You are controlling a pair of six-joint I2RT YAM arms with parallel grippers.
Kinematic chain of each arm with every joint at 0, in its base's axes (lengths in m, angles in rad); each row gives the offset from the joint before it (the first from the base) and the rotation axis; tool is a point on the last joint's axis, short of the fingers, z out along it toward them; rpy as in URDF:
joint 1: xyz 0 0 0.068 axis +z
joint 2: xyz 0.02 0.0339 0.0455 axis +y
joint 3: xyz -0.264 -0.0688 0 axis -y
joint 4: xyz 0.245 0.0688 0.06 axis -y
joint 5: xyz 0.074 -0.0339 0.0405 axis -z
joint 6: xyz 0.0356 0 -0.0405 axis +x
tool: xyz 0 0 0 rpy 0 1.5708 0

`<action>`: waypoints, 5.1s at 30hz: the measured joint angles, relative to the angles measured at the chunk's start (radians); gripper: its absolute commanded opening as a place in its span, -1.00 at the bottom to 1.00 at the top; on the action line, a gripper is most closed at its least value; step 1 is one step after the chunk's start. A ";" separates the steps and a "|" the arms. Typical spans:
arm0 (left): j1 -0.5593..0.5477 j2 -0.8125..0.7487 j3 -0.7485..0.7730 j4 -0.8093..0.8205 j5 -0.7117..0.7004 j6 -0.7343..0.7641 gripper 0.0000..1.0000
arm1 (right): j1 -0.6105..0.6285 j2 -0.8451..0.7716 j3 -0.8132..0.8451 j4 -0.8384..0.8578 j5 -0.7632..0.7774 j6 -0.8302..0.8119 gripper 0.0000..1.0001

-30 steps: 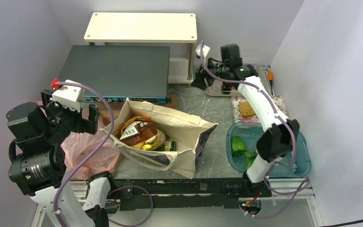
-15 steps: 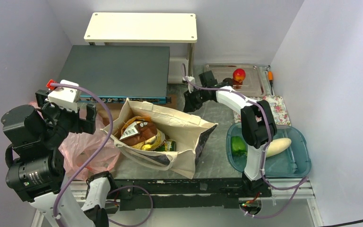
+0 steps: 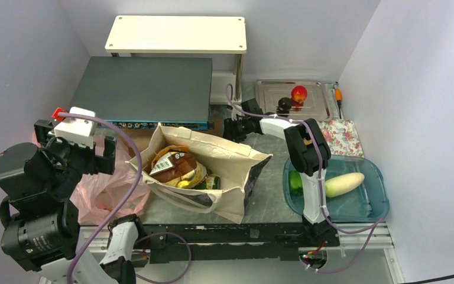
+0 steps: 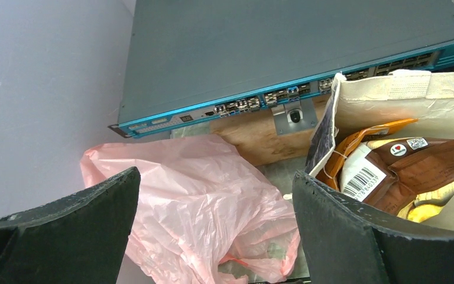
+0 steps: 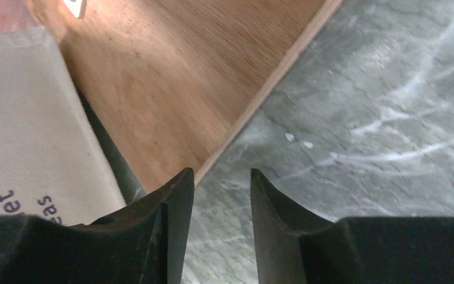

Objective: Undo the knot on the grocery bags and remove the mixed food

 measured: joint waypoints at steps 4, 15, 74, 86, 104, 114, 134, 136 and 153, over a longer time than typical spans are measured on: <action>0.000 0.005 0.024 -0.013 -0.027 0.008 0.99 | 0.011 0.041 0.051 0.016 -0.032 0.037 -0.04; 0.000 0.024 0.033 -0.051 -0.068 0.018 0.99 | 0.018 0.116 0.150 -0.011 -0.086 0.123 -0.03; 0.000 0.045 -0.030 -0.066 -0.162 0.002 0.99 | 0.167 0.383 0.510 0.188 -0.040 0.349 -0.07; 0.000 0.053 -0.035 -0.056 -0.139 0.002 0.99 | 0.183 0.352 0.434 0.282 -0.008 0.325 -0.05; 0.000 0.116 -0.184 -0.110 0.351 0.262 0.93 | 0.237 0.053 0.128 0.090 -0.119 0.040 0.31; -0.148 0.124 -0.230 -0.109 0.407 0.397 0.91 | 0.106 -0.145 0.108 -0.018 -0.135 -0.014 0.37; -0.905 0.342 -0.330 0.117 0.076 0.371 0.99 | 0.016 -0.667 0.081 -0.317 -0.073 -0.223 0.95; -0.959 0.345 -0.412 0.137 0.031 0.371 0.99 | 0.017 -0.698 0.080 -0.338 -0.067 -0.236 0.96; -1.096 0.338 -0.456 0.114 0.017 0.339 -1.00 | 0.017 -0.797 0.027 -0.449 -0.040 -0.332 0.97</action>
